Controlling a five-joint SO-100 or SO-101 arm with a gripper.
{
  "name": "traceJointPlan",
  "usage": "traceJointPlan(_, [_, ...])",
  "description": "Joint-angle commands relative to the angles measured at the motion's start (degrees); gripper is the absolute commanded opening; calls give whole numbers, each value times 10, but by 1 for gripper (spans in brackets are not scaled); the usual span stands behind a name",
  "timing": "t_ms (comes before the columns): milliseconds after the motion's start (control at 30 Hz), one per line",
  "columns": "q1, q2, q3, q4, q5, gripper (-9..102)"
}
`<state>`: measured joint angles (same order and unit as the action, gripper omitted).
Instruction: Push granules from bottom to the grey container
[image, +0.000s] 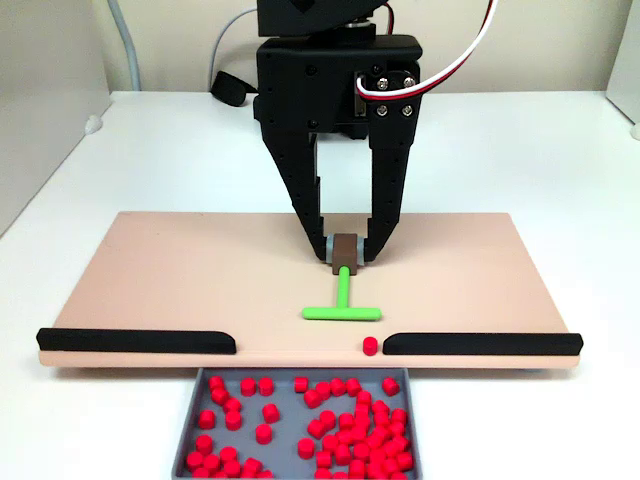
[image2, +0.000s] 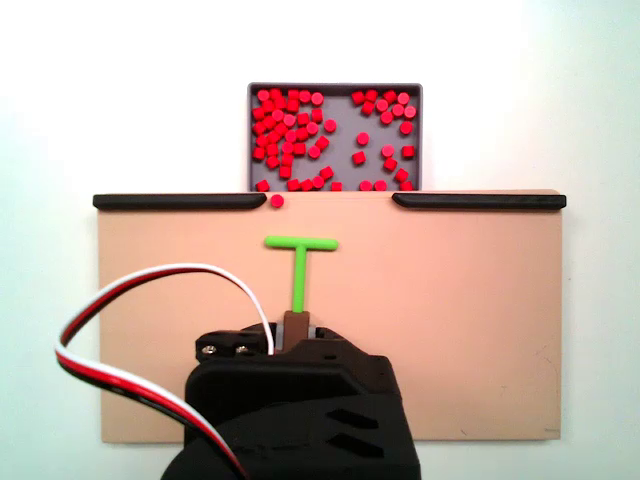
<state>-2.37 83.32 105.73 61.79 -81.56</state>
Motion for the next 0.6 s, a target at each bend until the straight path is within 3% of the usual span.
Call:
traceJointPlan(0, [-7, -33, 0, 6, 8, 0])
traceJointPlan(567, [-4, -85, -57, 6, 18, 0])
